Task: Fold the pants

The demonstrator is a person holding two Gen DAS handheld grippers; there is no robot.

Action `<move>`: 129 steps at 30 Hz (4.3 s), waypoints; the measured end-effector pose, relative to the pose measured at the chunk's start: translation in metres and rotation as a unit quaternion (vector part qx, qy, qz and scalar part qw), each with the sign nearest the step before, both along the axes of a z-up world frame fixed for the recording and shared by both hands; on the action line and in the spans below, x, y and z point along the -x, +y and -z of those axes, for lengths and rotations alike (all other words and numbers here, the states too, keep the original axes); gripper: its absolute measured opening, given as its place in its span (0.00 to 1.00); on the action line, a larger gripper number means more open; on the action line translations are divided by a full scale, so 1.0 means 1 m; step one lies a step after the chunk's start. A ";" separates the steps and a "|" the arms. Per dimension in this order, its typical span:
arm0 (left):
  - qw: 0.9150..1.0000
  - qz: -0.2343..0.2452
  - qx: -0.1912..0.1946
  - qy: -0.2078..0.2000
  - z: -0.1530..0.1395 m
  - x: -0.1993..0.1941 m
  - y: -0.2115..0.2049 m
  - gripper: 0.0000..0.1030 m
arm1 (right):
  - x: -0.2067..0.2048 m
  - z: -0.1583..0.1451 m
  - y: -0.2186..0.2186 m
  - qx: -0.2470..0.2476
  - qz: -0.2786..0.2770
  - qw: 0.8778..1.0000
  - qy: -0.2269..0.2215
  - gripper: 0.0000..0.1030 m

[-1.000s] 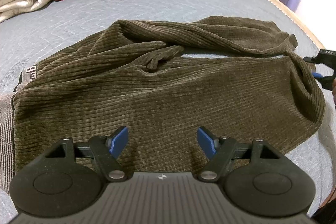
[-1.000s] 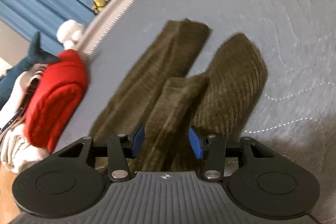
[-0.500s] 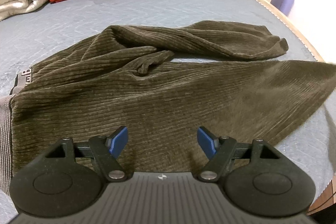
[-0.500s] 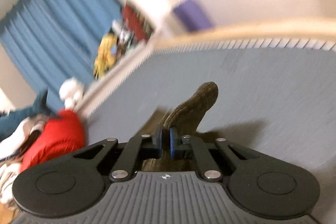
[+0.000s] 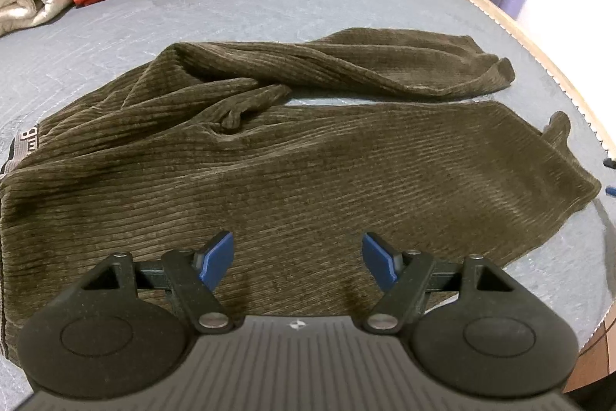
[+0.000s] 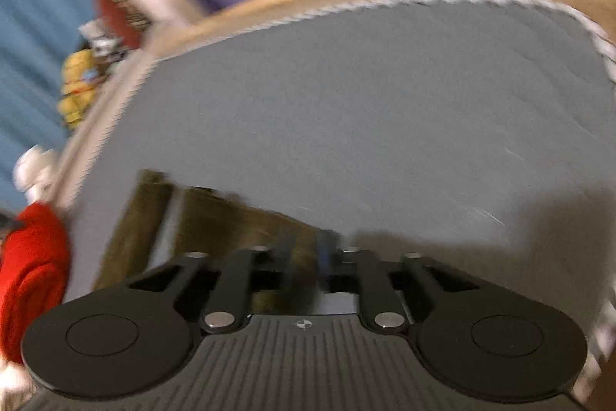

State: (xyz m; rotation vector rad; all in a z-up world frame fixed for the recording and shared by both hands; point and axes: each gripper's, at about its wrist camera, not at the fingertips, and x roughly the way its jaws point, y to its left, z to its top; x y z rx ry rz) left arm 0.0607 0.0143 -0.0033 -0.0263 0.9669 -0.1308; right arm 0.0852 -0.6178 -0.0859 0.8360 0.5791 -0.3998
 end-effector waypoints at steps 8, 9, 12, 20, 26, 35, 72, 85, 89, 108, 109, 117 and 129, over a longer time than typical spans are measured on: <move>1.000 -0.013 -0.014 0.009 0.010 -0.010 0.009 0.76 | -0.046 0.031 0.012 0.001 0.015 0.998 0.055 0.57; 1.000 -0.013 -0.014 0.009 0.010 -0.010 0.009 0.76 | -0.049 0.032 0.012 0.003 0.016 0.998 0.058 0.32; 1.000 -0.011 -0.012 0.009 0.010 -0.010 0.008 0.76 | -0.050 0.032 0.015 0.031 0.007 0.998 0.059 0.18; 1.000 -0.006 0.000 0.004 0.003 -0.008 0.007 0.76 | 0.037 -0.064 0.043 0.151 0.119 0.979 -0.068 0.14; 1.000 0.008 0.005 0.001 0.000 -0.004 0.004 0.76 | 0.048 -0.011 0.012 0.083 0.218 0.960 0.155 0.22; 1.000 -0.001 0.000 0.004 0.001 -0.005 0.007 0.76 | -0.027 -0.026 0.041 0.093 -0.033 0.995 -0.025 0.43; 0.995 -0.090 -0.031 0.004 0.000 0.026 0.113 0.76 | -0.118 -0.046 0.143 0.331 -0.033 0.943 -0.004 0.50; 0.984 -0.172 0.039 0.012 -0.009 0.069 0.223 0.77 | 0.014 -0.113 0.292 0.303 -0.323 0.887 -0.131 0.67; 0.967 -0.248 0.052 0.005 -0.016 0.074 0.261 0.81 | 0.039 -0.095 0.346 0.341 -0.447 0.815 -0.138 0.67; 0.967 -0.237 0.012 0.092 0.056 0.030 0.256 0.83 | 0.081 -0.003 0.447 0.406 -0.701 0.583 -0.055 0.56; 0.967 -0.238 0.015 0.092 0.057 0.030 0.257 0.80 | 0.081 -0.005 0.445 0.401 -0.706 0.581 -0.055 0.51; 0.973 -0.222 0.033 0.063 0.030 0.045 0.258 0.40 | 0.085 -0.015 0.437 0.395 -0.728 0.555 -0.079 0.12; 0.959 -0.263 0.058 0.091 0.021 0.061 0.266 0.54 | 0.087 -0.046 0.407 0.328 -0.784 0.522 -0.076 0.12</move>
